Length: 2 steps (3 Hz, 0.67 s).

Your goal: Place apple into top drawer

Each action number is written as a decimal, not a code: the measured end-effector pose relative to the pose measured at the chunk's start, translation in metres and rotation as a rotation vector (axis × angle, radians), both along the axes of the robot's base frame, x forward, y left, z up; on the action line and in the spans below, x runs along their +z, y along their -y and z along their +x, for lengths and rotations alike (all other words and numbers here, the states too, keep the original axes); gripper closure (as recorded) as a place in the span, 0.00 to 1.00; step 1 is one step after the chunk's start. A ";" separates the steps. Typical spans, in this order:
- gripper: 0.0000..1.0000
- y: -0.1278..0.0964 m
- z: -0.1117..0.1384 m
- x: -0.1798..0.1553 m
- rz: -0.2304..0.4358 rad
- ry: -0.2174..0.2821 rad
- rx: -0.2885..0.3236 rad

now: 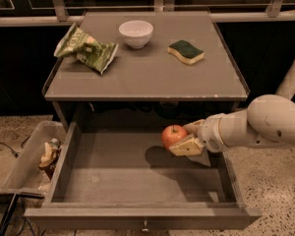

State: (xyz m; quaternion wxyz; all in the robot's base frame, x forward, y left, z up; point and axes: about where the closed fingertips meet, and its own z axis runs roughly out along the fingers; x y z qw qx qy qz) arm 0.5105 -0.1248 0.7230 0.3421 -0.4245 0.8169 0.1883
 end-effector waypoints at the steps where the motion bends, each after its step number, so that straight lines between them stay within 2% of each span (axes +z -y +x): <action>1: 1.00 -0.002 0.001 0.000 0.006 -0.011 -0.009; 2: 1.00 -0.015 0.000 -0.019 0.013 -0.030 0.019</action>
Offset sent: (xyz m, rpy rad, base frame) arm -0.0011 0.0279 -0.0420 0.0234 0.0536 0.0485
